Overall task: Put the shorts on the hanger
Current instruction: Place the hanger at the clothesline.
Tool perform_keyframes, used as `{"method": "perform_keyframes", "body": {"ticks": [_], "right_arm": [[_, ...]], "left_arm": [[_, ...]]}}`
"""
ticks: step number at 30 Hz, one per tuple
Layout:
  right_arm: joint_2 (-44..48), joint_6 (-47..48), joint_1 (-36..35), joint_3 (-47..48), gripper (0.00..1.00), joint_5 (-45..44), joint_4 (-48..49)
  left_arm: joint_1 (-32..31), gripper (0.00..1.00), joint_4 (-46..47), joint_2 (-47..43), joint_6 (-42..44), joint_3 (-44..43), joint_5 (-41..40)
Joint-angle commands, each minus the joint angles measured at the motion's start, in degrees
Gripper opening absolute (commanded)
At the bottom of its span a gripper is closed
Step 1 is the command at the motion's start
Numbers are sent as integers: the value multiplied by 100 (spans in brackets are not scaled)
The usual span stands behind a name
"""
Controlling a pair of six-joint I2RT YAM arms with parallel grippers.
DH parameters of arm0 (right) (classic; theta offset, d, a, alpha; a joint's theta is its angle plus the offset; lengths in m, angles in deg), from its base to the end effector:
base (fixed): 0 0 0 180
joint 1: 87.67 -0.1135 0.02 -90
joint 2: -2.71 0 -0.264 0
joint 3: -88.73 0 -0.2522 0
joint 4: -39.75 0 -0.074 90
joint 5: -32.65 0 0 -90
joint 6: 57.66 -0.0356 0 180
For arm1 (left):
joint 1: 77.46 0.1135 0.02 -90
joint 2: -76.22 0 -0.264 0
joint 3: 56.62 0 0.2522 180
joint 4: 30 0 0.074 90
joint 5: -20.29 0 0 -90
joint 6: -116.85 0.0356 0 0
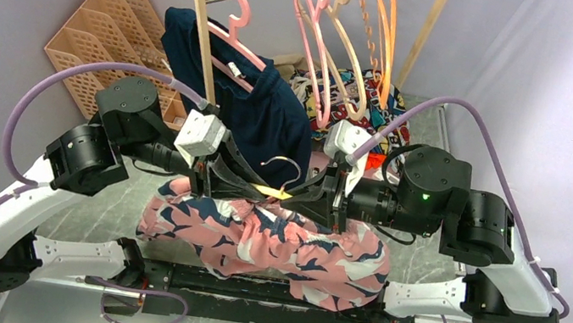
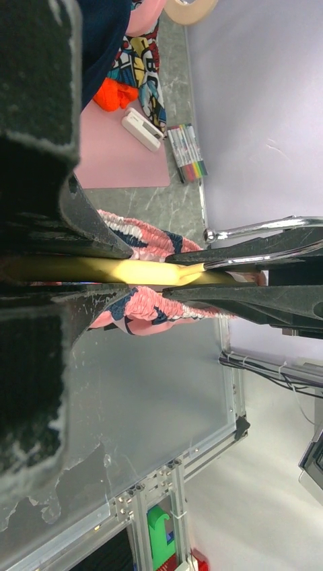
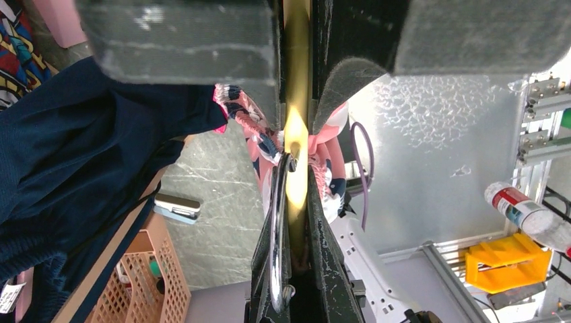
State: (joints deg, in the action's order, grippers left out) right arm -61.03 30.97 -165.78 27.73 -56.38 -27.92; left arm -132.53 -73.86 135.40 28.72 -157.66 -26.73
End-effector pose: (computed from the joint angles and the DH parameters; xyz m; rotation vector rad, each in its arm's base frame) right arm 0.0311 0.1508 0.5339 -1.1917 1.4843 0.9906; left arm 0.0789 -0.1554 0.5050 1.3361 1.1497 -1.2924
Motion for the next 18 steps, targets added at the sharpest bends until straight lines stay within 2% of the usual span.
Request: {"method": "perform_keyframes", "body": {"ticks": [1, 5, 6, 10, 11, 14, 18], "right_arm": [[191, -127, -4, -88, 0, 64, 102], [237, -127, -8, -139, 0, 23, 217], [273, -120, -9, -170, 0, -26, 277], [514, -84, -12, -255, 0, -624, 448], [599, -69, -12, -302, 0, -841, 496], [824, -84, -7, -327, 0, -1279, 408], [774, -208, -7, 204, 0, -1525, -313]], "left_arm": [[22, 7, 784, -41, -104, -111, 247], [22, 7, 838, -41, -109, -52, 139], [17, 11, 867, -65, -116, -21, 61], [22, 91, 863, -214, -141, 122, -421], [18, 99, 836, -266, -153, 150, -585], [20, 98, 711, -450, -71, 224, -1127], [22, 98, 744, -861, -43, 486, -1625]]}}
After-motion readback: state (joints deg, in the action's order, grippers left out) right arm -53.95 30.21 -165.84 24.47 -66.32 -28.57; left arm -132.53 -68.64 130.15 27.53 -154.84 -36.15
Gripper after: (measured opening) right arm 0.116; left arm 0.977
